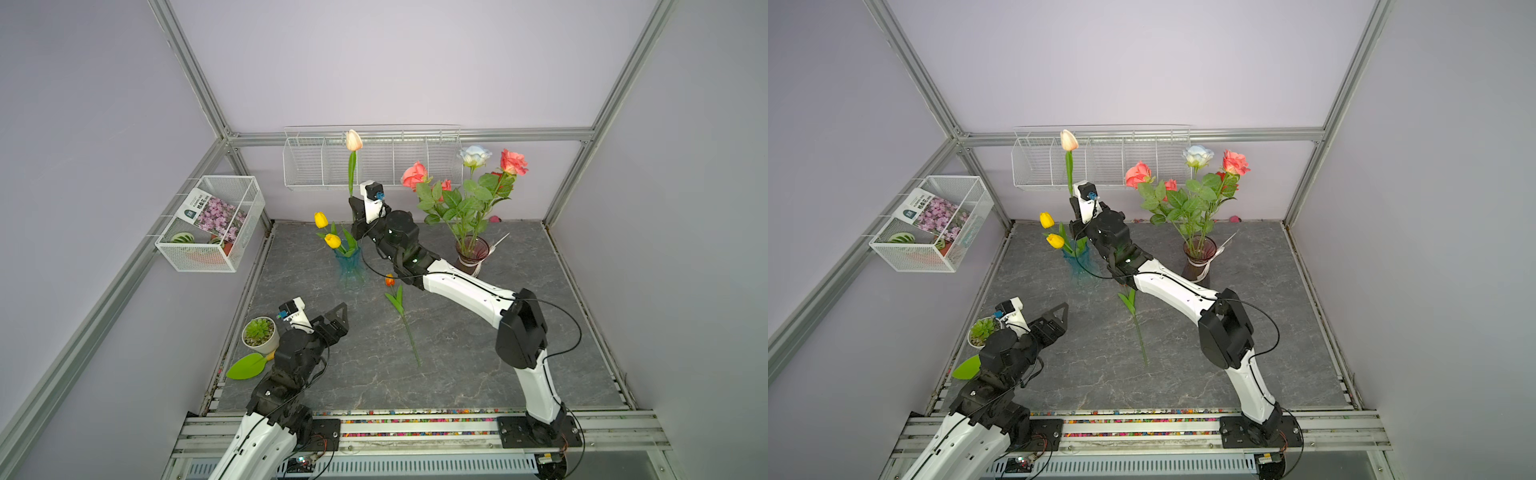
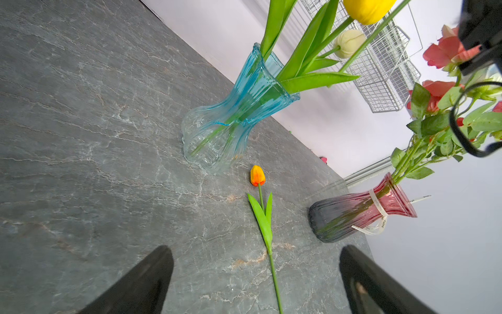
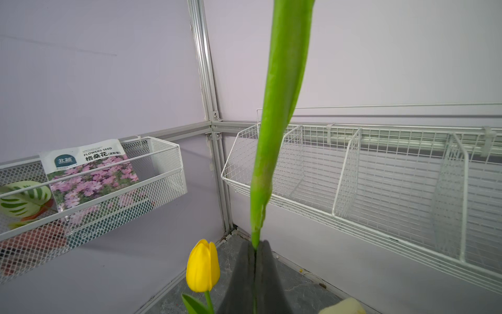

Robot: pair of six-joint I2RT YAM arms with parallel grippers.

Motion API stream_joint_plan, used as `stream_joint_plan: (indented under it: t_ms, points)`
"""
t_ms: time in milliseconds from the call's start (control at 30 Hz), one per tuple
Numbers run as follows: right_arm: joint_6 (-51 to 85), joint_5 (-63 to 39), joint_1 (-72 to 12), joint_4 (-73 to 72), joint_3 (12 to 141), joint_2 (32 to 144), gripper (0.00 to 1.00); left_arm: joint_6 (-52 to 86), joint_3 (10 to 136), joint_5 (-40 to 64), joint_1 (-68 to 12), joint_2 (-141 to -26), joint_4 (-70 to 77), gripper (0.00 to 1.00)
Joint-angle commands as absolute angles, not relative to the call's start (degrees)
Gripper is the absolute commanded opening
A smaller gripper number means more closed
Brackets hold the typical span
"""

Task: Arrange the flowers in different vases according to their variety
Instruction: Insert the flower into the vase.

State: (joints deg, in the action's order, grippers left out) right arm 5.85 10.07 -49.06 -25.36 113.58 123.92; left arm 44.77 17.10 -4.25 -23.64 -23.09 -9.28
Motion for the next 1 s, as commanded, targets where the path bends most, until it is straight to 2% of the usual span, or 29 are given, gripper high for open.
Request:
stream_joint_plan:
  t_ms: [0, 500, 667, 967]
  points:
    - [3.8, 9.5, -49.2, -29.7, 116.2, 126.5, 0.0, 45.1, 16.5, -4.5, -23.8, -22.9, -8.4, 1.0]
    - [7.3, 6.8, -49.2, -36.5, 108.1, 129.8, 0.0, 45.2, 16.7, -4.2, -23.8, -24.1, -7.5, 1.0]
    - [8.6, 4.3, -49.2, -37.1, 103.8, 126.3, 0.3, 45.3, 17.0, -4.4, -23.8, -23.9, -8.1, 1.0]
    - [10.0, 3.6, -49.2, -29.1, 91.8, 110.2, 0.53, 46.5, 20.4, -1.7, -23.8, -26.7, -11.0, 1.0]
